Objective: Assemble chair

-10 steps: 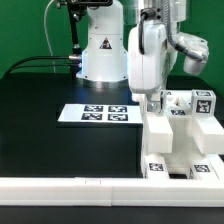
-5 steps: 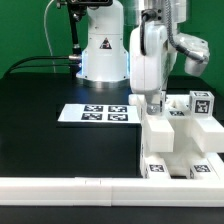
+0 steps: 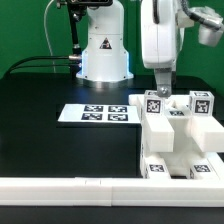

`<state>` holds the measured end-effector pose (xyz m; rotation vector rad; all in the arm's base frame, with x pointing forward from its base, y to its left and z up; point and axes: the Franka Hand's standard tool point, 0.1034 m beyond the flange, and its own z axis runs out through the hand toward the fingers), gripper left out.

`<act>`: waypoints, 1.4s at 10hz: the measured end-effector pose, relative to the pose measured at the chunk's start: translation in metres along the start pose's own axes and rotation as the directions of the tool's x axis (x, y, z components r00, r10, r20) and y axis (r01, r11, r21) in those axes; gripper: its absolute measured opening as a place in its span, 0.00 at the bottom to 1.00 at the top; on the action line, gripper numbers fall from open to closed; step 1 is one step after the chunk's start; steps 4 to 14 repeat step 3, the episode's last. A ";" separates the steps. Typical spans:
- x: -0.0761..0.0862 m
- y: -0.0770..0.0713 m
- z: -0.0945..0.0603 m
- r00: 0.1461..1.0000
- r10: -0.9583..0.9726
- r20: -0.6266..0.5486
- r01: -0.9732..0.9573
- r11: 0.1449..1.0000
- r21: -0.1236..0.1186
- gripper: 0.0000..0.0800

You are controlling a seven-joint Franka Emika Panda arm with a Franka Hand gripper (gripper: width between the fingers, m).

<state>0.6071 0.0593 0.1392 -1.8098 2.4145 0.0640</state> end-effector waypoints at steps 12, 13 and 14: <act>0.000 0.000 0.001 1.000 -0.001 -0.002 0.001 1.000 -0.002 0.81; 0.000 0.000 0.001 1.000 -0.001 -0.002 0.001 1.000 -0.002 0.81; 0.000 0.000 0.001 1.000 -0.001 -0.002 0.001 1.000 -0.002 0.81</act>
Offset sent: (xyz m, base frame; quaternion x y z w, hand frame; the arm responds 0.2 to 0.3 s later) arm 0.0000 0.0000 0.0000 0.0000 0.0000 0.0000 1.0000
